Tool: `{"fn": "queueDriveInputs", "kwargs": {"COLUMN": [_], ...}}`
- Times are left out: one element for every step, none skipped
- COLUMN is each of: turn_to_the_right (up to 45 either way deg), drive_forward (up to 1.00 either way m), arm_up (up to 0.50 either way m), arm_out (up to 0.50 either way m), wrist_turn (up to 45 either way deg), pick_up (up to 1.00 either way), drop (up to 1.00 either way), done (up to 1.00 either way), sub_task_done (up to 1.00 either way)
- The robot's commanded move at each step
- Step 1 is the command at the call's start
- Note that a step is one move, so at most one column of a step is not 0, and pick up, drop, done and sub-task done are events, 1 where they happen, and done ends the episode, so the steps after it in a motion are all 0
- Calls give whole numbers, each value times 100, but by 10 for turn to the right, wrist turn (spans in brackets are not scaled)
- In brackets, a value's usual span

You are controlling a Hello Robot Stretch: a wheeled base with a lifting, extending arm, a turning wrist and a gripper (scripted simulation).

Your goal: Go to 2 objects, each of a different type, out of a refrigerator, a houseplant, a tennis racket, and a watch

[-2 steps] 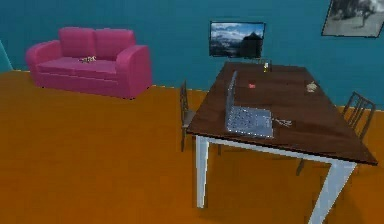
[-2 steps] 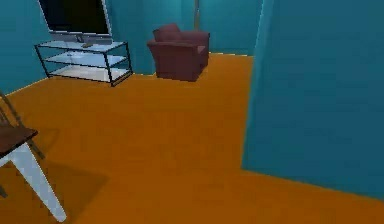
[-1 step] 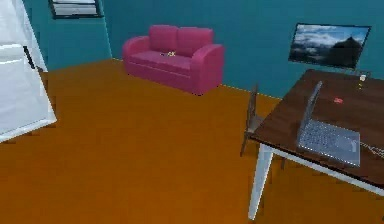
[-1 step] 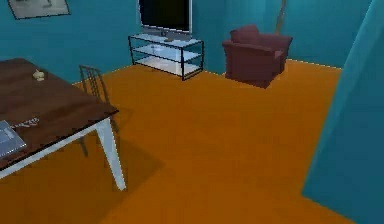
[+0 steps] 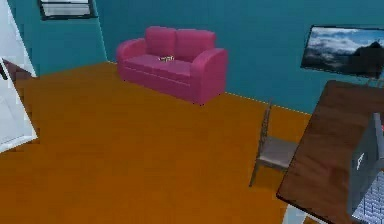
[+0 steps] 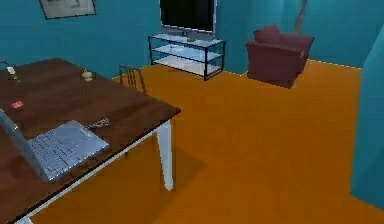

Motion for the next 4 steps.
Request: {"fn": "queueDriveInputs", "kwargs": {"turn_to_the_right": [-330, 0, 0, 0], "drive_forward": [0, 100, 100, 70], "arm_up": [0, 0, 0, 0], "arm_out": [0, 0, 0, 0], "wrist_turn": [0, 0, 0, 0], "pick_up": [0, 0, 0, 0], "drop": [0, 0, 0, 0], "done": [0, 0, 0, 0], "sub_task_done": [0, 0, 0, 0]}}
